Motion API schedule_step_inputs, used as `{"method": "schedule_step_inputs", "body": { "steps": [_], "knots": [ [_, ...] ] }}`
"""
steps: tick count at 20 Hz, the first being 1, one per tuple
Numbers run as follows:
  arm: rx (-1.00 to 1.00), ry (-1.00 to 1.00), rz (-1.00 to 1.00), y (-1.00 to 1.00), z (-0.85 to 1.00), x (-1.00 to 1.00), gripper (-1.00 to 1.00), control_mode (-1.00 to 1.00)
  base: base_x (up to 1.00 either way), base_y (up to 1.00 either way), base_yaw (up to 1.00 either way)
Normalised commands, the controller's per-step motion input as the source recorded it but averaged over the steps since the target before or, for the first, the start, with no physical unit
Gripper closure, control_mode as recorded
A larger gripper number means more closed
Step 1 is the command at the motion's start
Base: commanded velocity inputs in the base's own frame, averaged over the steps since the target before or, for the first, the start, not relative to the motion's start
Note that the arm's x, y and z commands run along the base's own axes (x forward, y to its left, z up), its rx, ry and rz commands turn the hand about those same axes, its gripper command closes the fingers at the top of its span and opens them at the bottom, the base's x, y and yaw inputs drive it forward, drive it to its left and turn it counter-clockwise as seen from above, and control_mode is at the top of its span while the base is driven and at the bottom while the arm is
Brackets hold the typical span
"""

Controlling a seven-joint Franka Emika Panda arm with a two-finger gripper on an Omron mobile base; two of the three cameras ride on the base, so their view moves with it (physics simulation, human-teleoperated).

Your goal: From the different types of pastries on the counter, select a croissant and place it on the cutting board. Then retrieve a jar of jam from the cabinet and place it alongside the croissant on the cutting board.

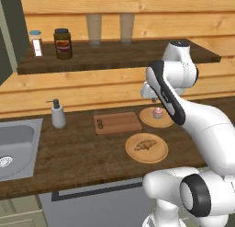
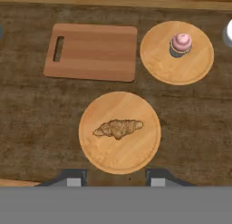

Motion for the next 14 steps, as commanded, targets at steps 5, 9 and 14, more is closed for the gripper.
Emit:
{"method": "schedule_step_inputs", "body": {
  "steps": [5,9,14],
  "knots": [
    [0.11,-0.27,-0.08,-0.26,-0.12,-0.74,-1.00,-1.00,0.00,0.00,0.00],
    [0.03,-0.25,-0.20,-0.05,-0.44,-0.69,-1.00,-1.00,0.00,0.00,0.00],
    [0.00,0.09,-0.44,0.10,-0.77,-0.40,-1.00,-1.00,0.00,0.00,0.00]
  ]
}}
